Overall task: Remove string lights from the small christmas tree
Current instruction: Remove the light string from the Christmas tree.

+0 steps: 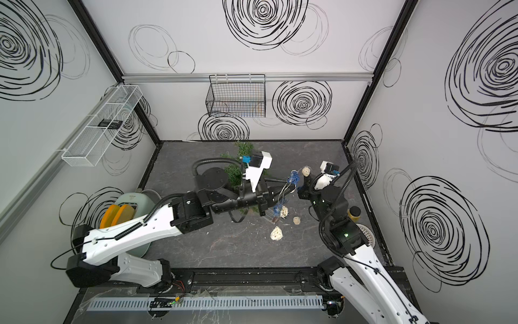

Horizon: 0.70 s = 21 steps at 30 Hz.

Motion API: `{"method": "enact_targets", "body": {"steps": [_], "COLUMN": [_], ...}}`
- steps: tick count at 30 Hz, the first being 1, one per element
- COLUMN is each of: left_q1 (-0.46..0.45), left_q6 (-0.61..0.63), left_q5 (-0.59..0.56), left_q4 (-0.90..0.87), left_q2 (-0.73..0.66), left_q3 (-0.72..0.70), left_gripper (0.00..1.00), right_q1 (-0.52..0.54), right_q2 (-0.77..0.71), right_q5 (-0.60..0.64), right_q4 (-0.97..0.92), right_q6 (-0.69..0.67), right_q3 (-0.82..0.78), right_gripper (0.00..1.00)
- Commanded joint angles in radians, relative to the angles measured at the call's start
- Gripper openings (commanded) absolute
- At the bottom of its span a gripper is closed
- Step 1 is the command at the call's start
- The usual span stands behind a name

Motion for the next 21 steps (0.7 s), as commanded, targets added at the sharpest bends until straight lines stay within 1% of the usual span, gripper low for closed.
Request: {"method": "enact_targets", "body": {"steps": [1,2,6,8,9,12,18,21], "left_q1": [0.026,0.030,0.050,0.065,0.073,0.105,0.142,0.167], "left_q6": [0.024,0.020,0.016,0.004,-0.001,-0.011,-0.017,-0.043], "left_q5": [-0.091,-0.107,-0.160,-0.178,-0.196,-0.226,-0.304,-0.299], "left_q4": [-0.033,-0.048,-0.097,-0.128,-0.145,-0.172,-0.214,-0.195], "left_q2": [0.068,0.096,0.208,0.265,0.292,0.352,0.436,0.440], "left_q3": [0.085,0.102,0.185,0.231,0.254,0.308,0.401,0.406], "left_gripper": [0.00,0.00,0.00,0.00,0.00,0.00,0.00,0.00], "right_q1": [-0.052,-0.064,-0.098,-0.106,-0.109,-0.109,-0.110,-0.111], "right_q2": [-0.042,-0.050,-0.082,-0.101,-0.116,-0.165,-0.254,-0.293], "right_q5": [-0.144,-0.164,-0.207,-0.202,-0.201,-0.190,-0.111,-0.070], "right_q4": [-0.070,-0.080,-0.134,-0.152,-0.159,-0.168,-0.236,-0.263], "right_q6": [0.126,0.147,0.214,0.235,0.241,0.255,0.296,0.317], "right_q3": [-0.051,-0.070,-0.116,-0.132,-0.137,-0.157,-0.166,-0.170], "right_gripper": [0.04,0.11,0.52,0.65,0.68,0.71,0.73,0.74]}}
